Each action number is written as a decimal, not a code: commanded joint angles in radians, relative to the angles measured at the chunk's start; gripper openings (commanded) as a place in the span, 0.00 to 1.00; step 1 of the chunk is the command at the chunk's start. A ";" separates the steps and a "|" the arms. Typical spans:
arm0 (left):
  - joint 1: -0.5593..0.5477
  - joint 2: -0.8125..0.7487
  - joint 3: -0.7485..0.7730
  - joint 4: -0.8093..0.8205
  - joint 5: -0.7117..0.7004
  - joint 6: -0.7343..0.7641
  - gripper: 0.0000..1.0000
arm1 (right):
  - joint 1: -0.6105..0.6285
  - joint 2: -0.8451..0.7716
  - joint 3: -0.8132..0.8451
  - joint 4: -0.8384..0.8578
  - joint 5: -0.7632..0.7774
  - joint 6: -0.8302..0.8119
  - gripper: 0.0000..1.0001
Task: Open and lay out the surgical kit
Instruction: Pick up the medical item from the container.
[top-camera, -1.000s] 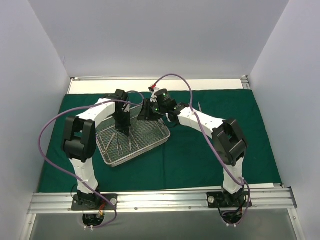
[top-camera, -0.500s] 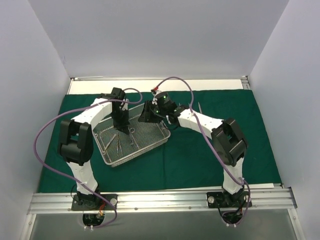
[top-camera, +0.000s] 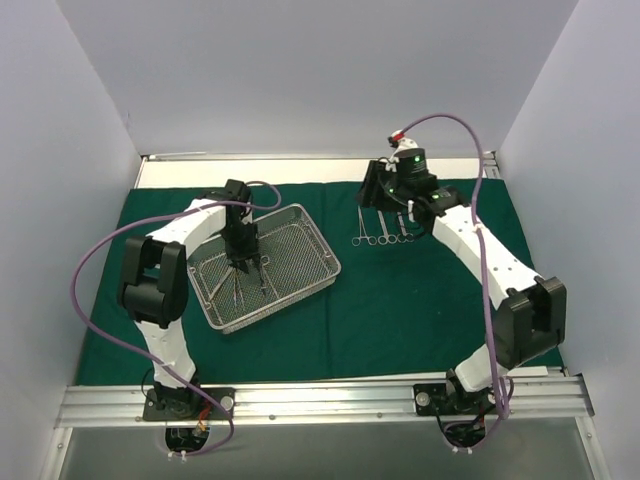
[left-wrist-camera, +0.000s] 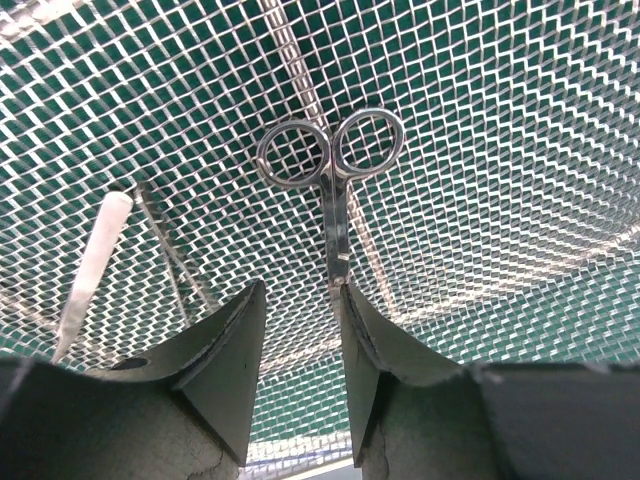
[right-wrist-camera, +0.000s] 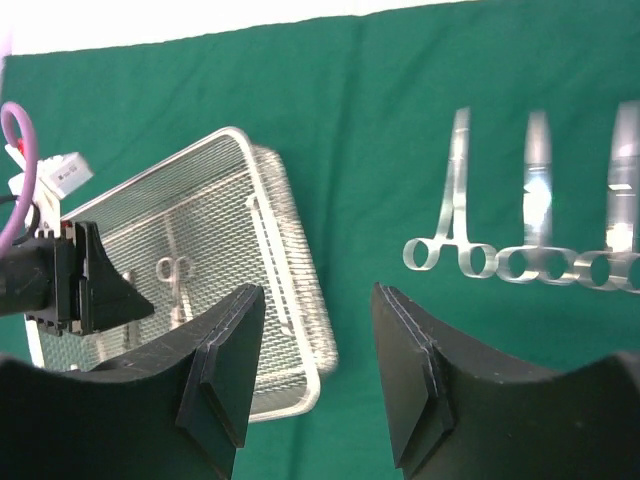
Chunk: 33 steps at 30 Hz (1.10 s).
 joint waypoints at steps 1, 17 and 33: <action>-0.024 0.032 0.029 0.025 -0.034 -0.041 0.44 | -0.025 -0.056 -0.011 -0.098 0.020 -0.097 0.47; -0.113 0.187 0.086 -0.028 -0.212 -0.173 0.42 | -0.069 -0.110 -0.012 -0.106 -0.059 -0.169 0.47; -0.087 0.145 0.019 0.043 -0.066 -0.055 0.02 | 0.030 -0.073 -0.106 0.017 -0.176 0.002 0.43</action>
